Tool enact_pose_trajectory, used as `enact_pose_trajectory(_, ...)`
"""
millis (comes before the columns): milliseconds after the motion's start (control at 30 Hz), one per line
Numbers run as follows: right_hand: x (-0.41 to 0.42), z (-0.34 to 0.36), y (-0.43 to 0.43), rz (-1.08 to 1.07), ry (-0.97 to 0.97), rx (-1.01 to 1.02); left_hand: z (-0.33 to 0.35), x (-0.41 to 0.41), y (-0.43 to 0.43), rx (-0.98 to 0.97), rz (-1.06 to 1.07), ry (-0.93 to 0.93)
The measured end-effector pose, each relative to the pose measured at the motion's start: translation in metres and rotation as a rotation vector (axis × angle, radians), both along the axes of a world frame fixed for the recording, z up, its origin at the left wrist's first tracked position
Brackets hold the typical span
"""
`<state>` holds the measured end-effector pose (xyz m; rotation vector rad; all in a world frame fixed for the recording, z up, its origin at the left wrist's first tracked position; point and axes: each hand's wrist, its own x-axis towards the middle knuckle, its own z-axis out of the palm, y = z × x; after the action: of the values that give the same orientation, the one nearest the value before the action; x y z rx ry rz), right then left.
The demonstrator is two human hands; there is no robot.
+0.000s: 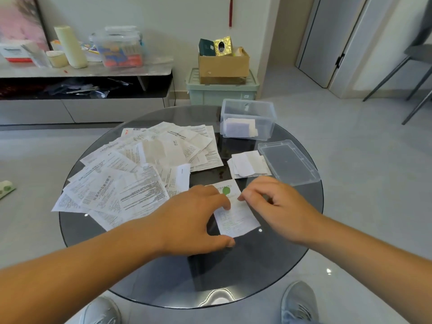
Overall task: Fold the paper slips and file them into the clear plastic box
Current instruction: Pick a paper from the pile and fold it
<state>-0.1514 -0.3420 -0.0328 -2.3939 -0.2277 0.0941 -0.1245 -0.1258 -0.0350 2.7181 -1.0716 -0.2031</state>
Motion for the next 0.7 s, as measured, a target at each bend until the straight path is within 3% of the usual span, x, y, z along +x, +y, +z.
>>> enact_pose_trajectory(267, 0.002, -0.008, -0.005, 0.137, 0.054, 0.001, 0.007, 0.000, 0.008, -0.121, -0.055, 0.086)
enact_pose_trajectory(433, 0.006, -0.014, -0.012, 0.116, 0.105, 0.066, 0.012, 0.004, 0.011, -0.235, 0.087, 0.230)
enact_pose_trajectory(600, 0.007, -0.010, -0.012, 0.137, 0.186, 0.293, 0.013, 0.008, 0.011, -0.278, 0.165, 0.279)
enact_pose_trajectory(700, 0.014, -0.015, -0.011, 0.091, 0.123, 0.298, 0.015, 0.014, 0.011, -0.341, 0.247, 0.398)
